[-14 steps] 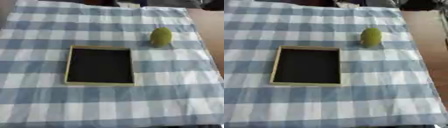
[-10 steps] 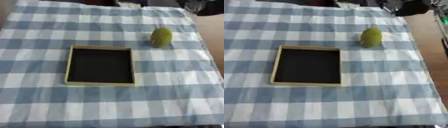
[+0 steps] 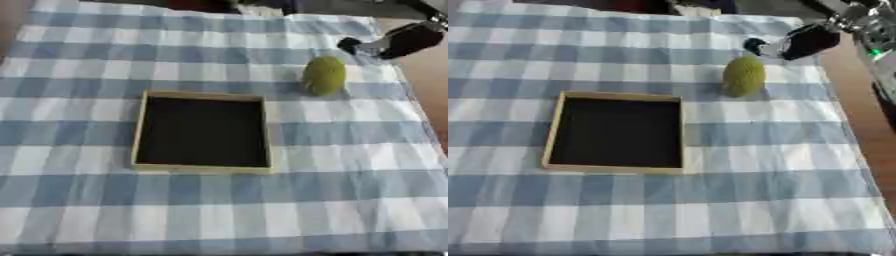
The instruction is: Pick up objects on the table and place them in the box.
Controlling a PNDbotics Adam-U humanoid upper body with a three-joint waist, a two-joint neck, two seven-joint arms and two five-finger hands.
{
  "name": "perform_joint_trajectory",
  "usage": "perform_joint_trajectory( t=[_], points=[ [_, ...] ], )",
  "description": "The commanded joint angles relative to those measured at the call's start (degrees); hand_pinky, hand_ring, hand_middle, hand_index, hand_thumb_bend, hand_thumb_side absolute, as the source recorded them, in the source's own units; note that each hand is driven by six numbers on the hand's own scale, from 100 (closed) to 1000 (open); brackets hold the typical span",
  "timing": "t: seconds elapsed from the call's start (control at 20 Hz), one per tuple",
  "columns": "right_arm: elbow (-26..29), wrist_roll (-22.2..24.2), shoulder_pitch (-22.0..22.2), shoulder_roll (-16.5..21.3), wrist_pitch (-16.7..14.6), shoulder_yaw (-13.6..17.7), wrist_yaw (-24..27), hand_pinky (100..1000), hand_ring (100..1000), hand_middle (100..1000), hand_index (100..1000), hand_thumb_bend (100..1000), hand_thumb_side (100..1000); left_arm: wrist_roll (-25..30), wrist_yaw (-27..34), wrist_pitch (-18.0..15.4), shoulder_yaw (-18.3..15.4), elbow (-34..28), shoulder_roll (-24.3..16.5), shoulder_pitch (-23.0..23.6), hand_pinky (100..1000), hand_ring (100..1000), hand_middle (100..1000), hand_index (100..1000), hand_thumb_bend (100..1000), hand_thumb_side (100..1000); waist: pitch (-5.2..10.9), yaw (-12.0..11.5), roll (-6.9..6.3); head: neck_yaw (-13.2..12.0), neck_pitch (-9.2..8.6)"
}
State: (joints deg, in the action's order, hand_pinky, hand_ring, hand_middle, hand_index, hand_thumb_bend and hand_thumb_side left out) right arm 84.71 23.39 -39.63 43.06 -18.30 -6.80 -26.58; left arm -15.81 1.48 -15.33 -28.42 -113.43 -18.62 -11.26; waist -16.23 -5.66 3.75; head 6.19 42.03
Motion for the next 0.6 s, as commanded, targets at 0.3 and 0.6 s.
perform_joint_trajectory(
  t=[0.3, 0.6],
  points=[
    [-5.1, 7.2, -1.7, 1.9, -0.1, 0.1, 0.7, 860, 901, 850, 862, 487, 100, 0.2, 0.2, 0.1, -0.1, -1.2, -1.4, -0.6, 634, 518, 699, 821, 100, 515, 1.03, -0.1, -0.11, 0.1, -0.53],
    [-8.7, 8.7, -2.5, 0.9, 1.1, -0.2, 1.3, 861, 904, 852, 860, 418, 100, 0.3, 0.3, 0.2, -0.1, -1.2, -1.4, -0.6, 634, 518, 700, 821, 100, 518, 0.99, -0.1, -0.11, 0.1, -0.57]
  ],
)
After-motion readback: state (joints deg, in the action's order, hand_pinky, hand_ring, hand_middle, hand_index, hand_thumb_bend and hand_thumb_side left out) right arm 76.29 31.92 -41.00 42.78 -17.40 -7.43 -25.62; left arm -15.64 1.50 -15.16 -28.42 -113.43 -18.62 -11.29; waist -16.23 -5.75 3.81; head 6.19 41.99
